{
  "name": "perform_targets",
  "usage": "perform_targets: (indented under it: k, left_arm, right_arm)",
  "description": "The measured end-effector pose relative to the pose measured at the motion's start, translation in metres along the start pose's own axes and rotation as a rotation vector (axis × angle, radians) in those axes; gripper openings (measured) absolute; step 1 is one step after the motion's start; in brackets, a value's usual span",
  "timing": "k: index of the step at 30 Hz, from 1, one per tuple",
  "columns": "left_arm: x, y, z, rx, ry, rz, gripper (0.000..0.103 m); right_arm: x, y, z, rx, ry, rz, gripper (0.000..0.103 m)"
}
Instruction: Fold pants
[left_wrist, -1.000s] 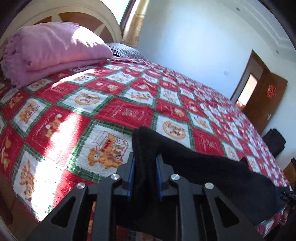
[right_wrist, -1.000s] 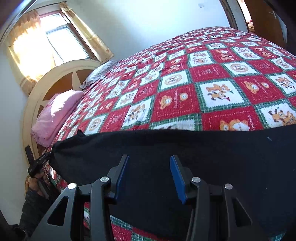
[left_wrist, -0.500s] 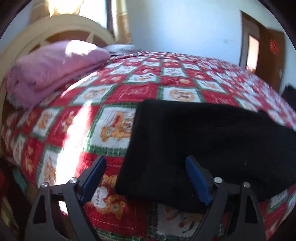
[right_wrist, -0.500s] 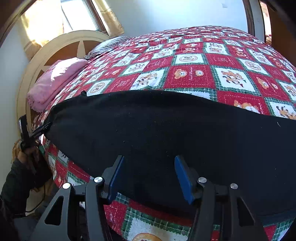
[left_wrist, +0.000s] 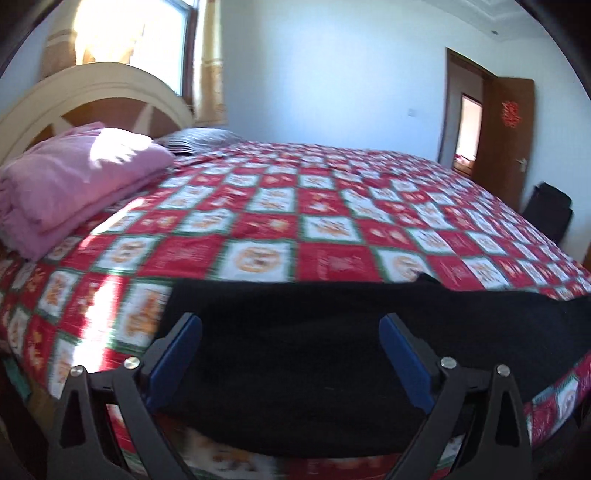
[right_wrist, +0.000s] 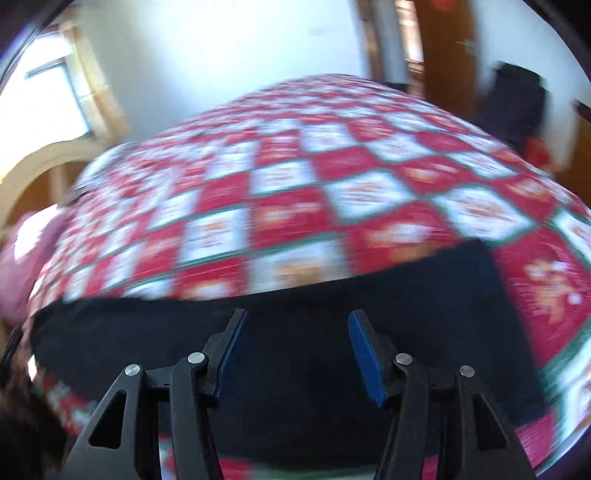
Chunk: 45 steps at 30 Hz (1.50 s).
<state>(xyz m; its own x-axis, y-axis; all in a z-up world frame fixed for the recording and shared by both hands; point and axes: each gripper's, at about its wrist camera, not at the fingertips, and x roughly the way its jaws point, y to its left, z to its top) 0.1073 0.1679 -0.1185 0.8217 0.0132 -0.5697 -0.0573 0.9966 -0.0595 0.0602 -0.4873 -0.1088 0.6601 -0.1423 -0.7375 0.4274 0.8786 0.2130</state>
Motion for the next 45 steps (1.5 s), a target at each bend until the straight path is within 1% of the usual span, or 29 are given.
perform_targets:
  k: [1,2,3,4,6,8,10,11,14,16,18,20,22,23,25,27,29,30,32,33,34,36,38,40,41,45]
  left_arm:
    - [0.007,-0.013,-0.005,0.026,0.021,-0.018,0.099]
    - [0.012,-0.022,-0.008,0.044,0.035,-0.03,0.099]
    - [0.016,-0.031,-0.012,0.06,0.05,-0.036,0.099]
    - [0.021,-0.04,-0.016,0.071,0.065,-0.04,0.099]
    - [0.025,-0.055,-0.025,0.08,0.087,-0.063,0.099]
    - [0.029,-0.066,-0.031,0.093,0.1,-0.077,0.099]
    - [0.028,-0.073,-0.034,0.108,0.105,-0.088,0.099]
    - [0.026,-0.076,-0.036,0.117,0.102,-0.093,0.099]
    - [0.025,-0.079,-0.038,0.119,0.098,-0.106,0.1]
    - [0.028,-0.08,-0.04,0.117,0.11,-0.11,0.1]
    - [0.032,-0.081,-0.045,0.12,0.113,-0.099,0.102]
    - [0.031,-0.082,-0.046,0.123,0.103,-0.094,0.103]
    - [0.028,-0.083,-0.042,0.113,0.11,-0.096,0.103]
    - [0.024,-0.082,-0.04,0.105,0.1,-0.101,0.103]
    - [0.016,-0.084,-0.033,0.089,0.061,-0.111,0.103]
    - [0.013,-0.089,-0.029,0.088,0.049,-0.12,0.103]
    - [0.019,-0.093,-0.03,0.098,0.062,-0.124,0.103]
    - [0.024,-0.096,-0.033,0.105,0.079,-0.113,0.103]
    - [0.036,-0.1,-0.04,0.105,0.129,-0.094,0.103]
    - [0.036,-0.101,-0.043,0.11,0.114,-0.086,0.103]
    - [0.034,-0.102,-0.043,0.115,0.101,-0.083,0.103]
    - [0.035,-0.102,-0.042,0.118,0.107,-0.087,0.103]
    - [0.035,-0.1,-0.042,0.111,0.107,-0.094,0.103]
    - [0.034,-0.101,-0.044,0.113,0.098,-0.09,0.103]
    - [0.035,-0.101,-0.044,0.113,0.096,-0.088,0.103]
    - [0.036,-0.101,-0.044,0.111,0.093,-0.089,0.103]
  right_arm:
    - [0.01,-0.019,0.005,0.015,0.031,-0.012,0.057]
    - [0.013,-0.031,0.009,0.027,0.024,0.017,0.056]
    - [0.014,-0.043,0.012,0.05,-0.001,0.049,0.056]
    - [0.014,-0.049,0.014,0.057,-0.009,0.057,0.056]
    - [0.013,-0.048,0.014,0.038,-0.007,0.062,0.056]
    - [0.005,-0.042,0.014,-0.006,-0.01,0.084,0.057]
    - [-0.011,-0.043,0.014,-0.003,-0.037,0.09,0.057]
    - [-0.024,-0.049,0.014,0.02,-0.065,0.087,0.057]
    - [-0.05,-0.063,0.009,0.104,-0.111,0.063,0.057]
    - [-0.054,-0.071,0.001,0.12,-0.091,0.066,0.057]
    - [-0.046,-0.074,-0.006,0.111,-0.041,0.05,0.056]
    - [-0.043,-0.08,-0.009,0.109,-0.056,0.069,0.056]
    - [-0.05,-0.085,-0.007,0.144,-0.056,0.101,0.056]
    - [-0.055,-0.089,-0.006,0.16,-0.064,0.114,0.056]
    - [-0.067,-0.096,-0.007,0.183,-0.096,0.098,0.056]
    - [-0.073,-0.104,-0.01,0.197,-0.093,0.074,0.056]
    - [-0.071,-0.11,-0.016,0.21,-0.066,0.084,0.056]
    - [-0.066,-0.113,-0.019,0.213,-0.048,0.091,0.056]
    - [-0.063,-0.113,-0.021,0.203,-0.055,0.092,0.055]
    - [-0.062,-0.112,-0.021,0.203,-0.054,0.09,0.055]
    - [-0.062,-0.112,-0.021,0.201,-0.053,0.094,0.054]
    - [-0.059,-0.112,-0.023,0.2,-0.039,0.145,0.047]
    - [-0.054,-0.112,-0.025,0.196,-0.038,0.135,0.046]
    - [-0.049,-0.112,-0.025,0.17,-0.042,0.081,0.028]
    - [-0.046,-0.112,-0.026,0.151,-0.056,0.054,0.026]
    - [-0.047,-0.114,-0.025,0.16,-0.07,0.062,0.026]
